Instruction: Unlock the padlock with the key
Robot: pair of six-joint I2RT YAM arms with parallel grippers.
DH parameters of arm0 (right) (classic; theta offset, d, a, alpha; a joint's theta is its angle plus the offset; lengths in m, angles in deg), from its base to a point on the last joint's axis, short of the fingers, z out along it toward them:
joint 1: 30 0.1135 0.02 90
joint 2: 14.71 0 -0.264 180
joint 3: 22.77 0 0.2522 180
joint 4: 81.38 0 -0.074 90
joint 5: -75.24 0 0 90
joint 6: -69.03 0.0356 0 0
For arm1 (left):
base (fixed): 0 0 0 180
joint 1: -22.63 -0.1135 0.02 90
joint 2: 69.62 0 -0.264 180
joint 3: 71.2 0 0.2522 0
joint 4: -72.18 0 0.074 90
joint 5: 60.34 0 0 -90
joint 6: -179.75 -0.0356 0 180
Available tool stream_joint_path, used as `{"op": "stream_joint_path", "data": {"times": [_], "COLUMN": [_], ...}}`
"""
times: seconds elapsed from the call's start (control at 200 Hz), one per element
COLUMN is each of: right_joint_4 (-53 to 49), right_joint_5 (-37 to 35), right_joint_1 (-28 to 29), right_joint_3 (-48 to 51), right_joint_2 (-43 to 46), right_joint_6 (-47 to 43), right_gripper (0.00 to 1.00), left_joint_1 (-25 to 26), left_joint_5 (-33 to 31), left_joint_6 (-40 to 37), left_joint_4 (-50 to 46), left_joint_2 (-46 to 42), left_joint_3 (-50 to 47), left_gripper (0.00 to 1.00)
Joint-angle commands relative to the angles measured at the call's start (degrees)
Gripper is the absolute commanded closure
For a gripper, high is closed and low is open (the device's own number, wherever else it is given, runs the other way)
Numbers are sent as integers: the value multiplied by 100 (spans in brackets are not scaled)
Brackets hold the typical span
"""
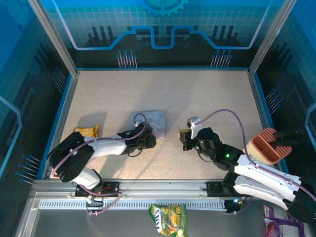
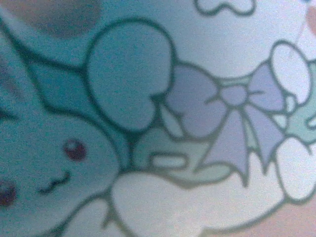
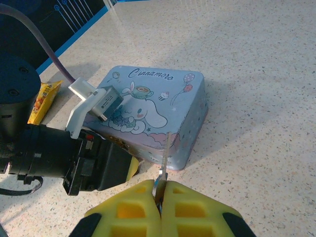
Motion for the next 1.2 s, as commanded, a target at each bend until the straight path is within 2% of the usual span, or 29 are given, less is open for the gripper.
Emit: {"op": "stream_joint_path", "data": {"times": [0.0, 0.33, 0.515, 0.68, 0.845, 0.991, 1.076, 1.196], "right_joint_4": [-104, -71, 401, 1530, 1843, 2281, 2175, 1953], "right_joint_5": [-77, 126, 834, 1823, 2246, 2832, 2852, 2755], "right_joint_1": [-50, -131, -332, -330, -365, -679, -801, -834], "right_joint_3": [-101, -71, 291, 612, 570, 657, 660, 584], "right_joint_2": [74, -113, -404, -1126, -1668, -2157, -2256, -2168], "right_joint_6": [117, 492, 1377, 2138, 2344, 2619, 2601, 2406], "right_gripper": [100, 100, 100, 100, 100, 100, 100, 100], "left_joint_1": [96, 188, 105, -125, -358, -454, -456, -469], "left_joint_5": [107, 409, 763, 1344, 1556, 1729, 1598, 1736], "left_joint_6": [233, 514, 658, 589, 493, 292, 112, 111], "left_joint_4": [342, 767, 1102, 1334, 1313, 1034, 505, 638], "left_joint_2": [-6, -60, -134, -24, -11, 189, 344, 501], "left_joint_3": [-108, -107, -89, 69, 210, 460, 708, 721], "left_gripper": [81, 87, 86, 86, 86, 86, 86, 85]}}
